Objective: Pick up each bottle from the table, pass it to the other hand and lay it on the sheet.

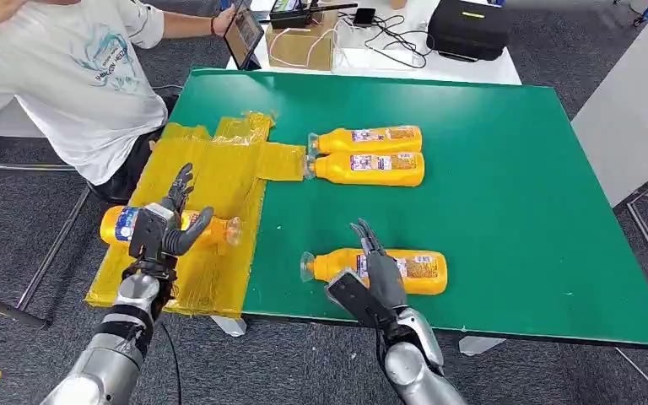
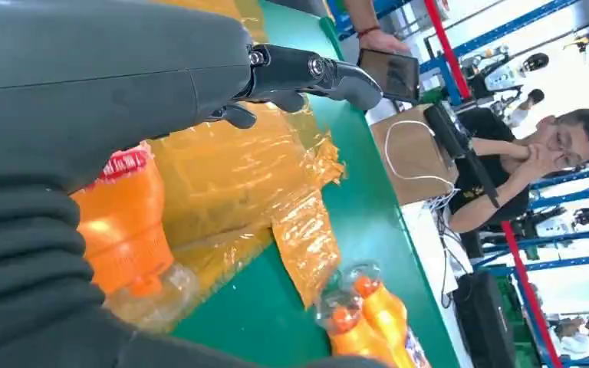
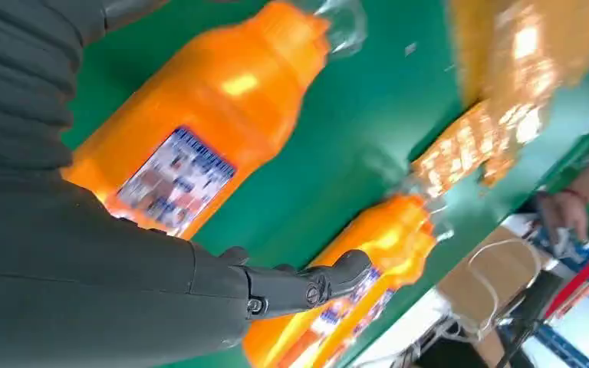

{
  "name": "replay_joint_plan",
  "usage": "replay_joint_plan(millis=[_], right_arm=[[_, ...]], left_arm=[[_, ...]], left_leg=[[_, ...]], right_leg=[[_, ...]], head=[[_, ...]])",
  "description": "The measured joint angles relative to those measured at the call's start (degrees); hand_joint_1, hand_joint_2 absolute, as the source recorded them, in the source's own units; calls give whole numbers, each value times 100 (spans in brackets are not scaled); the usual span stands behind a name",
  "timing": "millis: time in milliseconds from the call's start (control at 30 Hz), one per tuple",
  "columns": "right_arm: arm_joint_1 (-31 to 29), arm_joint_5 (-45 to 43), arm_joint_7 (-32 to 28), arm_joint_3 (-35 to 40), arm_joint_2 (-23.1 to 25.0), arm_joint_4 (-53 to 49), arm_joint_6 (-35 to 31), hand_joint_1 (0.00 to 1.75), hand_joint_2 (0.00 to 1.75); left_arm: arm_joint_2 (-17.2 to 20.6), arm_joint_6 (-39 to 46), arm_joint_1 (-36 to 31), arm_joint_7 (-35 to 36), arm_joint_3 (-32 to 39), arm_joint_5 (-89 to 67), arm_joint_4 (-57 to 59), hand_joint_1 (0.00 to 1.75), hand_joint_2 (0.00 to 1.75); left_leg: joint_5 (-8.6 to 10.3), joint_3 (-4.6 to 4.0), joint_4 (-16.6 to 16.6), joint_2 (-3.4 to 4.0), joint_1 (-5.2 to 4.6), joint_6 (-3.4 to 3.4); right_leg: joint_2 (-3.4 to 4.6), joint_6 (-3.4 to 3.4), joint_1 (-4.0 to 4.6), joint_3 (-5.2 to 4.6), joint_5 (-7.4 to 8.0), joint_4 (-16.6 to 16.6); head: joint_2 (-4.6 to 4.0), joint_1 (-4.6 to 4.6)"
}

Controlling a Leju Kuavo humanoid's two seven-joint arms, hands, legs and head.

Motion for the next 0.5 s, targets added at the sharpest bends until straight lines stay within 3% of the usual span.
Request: replay_joint_plan(millis=[267,500], right_arm=[[75,966,544,-138,-206,-92,-37,0,175],[71,1195,747,-275,-465,-92,17,0,175]], left_arm=[[-142,-348,220,240,-94,308,-555,0,175],[-173,-505,308,391,-103,444,-710,0,175]], left_leg=[[0,0,0,0,0,0],[0,-1,0,-1,0,0]], right_leg=[[0,0,0,0,0,0],[0,1,0,1,1,0]], head=[[0,2],[2,0]])
